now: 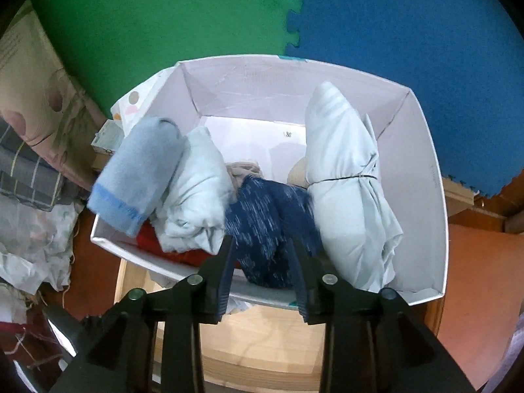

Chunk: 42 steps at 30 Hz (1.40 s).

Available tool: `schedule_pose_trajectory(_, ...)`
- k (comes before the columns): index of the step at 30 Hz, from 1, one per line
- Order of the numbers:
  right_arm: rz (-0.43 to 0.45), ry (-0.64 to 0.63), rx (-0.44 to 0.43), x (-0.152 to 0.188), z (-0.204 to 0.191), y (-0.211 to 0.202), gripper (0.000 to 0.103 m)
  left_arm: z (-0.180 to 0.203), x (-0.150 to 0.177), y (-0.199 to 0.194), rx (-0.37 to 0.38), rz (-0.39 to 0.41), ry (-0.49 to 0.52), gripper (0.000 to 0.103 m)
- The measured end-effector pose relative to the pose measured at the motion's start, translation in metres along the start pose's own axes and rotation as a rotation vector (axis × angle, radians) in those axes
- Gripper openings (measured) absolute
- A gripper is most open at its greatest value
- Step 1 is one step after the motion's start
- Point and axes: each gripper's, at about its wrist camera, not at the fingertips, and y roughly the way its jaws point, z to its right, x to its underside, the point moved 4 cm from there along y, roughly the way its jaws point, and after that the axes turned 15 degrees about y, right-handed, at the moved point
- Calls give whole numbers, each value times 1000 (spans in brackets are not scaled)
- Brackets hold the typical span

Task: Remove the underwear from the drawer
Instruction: 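Open the right tool to drop the navy briefs into the white box, then move the open right tool back down over the pink-trimmed pale blue sock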

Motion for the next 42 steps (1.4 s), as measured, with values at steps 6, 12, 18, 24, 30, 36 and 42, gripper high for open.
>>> schedule_pose_trajectory(6, 27, -7, -53, 24, 3, -32, 39, -2, 1, 1, 6, -4, -8, 47)
schedule_pose_trajectory(12, -4, 6, -87, 77, 15, -35, 41, -6, 2, 1, 1, -8, -17, 47)
schedule_pose_trajectory(18, -110, 37, -70, 127, 23, 12, 41, -11, 3, 1, 9, -9, -33, 47)
schedule_pose_trajectory(24, -211, 101, -36, 159, 22, 77, 41, -16, 4, 1, 17, -5, -43, 47)
schedule_pose_trajectory(30, -238, 205, -15, 167, 15, 127, 41, -18, 4, -1, 32, 5, -50, 47)
schedule_pose_trajectory(36, -190, 251, 39, 156, 6, 160, 45, -18, 5, -2, 47, 14, -52, 47)
schedule_pose_trajectory(42, -172, 252, 105, 152, 1, 181, 47, -20, 5, -2, 60, 14, -63, 47)
